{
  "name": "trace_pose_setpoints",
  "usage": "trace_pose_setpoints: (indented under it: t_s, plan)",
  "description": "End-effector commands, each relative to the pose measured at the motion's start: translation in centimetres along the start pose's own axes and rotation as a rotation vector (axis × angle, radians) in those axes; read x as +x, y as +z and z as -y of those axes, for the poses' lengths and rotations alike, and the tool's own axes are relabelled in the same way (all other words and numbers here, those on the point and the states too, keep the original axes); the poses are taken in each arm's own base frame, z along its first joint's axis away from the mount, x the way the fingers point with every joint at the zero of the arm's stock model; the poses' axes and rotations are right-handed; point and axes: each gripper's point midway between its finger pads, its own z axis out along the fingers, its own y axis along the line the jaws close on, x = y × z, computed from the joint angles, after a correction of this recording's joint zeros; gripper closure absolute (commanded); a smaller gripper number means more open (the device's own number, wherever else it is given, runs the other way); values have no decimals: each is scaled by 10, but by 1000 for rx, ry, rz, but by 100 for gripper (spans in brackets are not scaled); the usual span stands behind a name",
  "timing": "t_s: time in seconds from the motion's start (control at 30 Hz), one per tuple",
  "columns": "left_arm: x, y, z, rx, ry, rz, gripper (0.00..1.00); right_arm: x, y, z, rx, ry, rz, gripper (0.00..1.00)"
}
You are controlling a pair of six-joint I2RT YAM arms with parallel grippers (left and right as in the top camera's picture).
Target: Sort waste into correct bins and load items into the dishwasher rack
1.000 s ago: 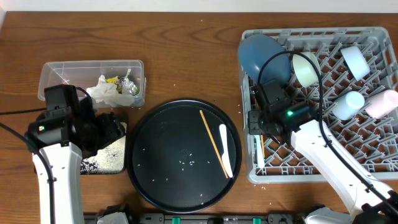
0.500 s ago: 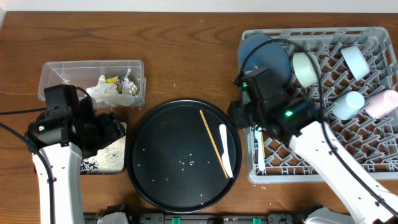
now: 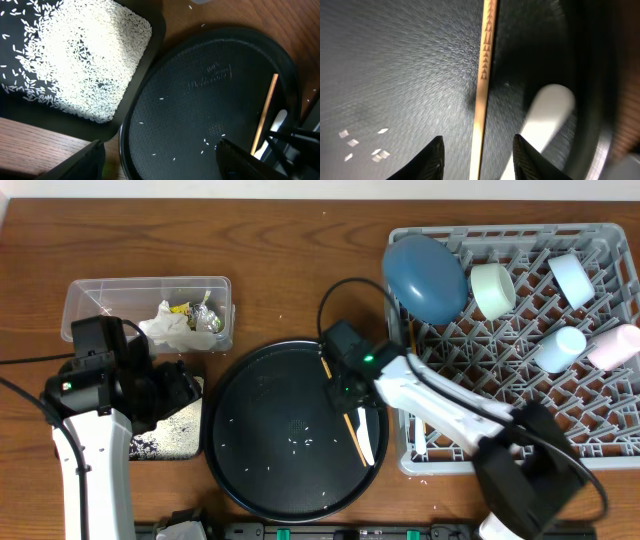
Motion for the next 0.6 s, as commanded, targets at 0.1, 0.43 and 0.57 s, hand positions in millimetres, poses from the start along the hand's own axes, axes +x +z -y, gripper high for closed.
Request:
trace_pose_setpoints:
  t_s: [0.1, 0.43, 0.57]
  plan:
    - [0, 2, -4, -15, -12, -3, 28, 15, 34, -3, 26, -16, -88, 65]
    - [0, 2, -4, -15, -11, -3, 28, 29, 46, -6, 53, -31, -136, 97]
    - [0, 2, -4, -15, -12, -3, 28, 29, 45, -6, 56, -9, -139, 99]
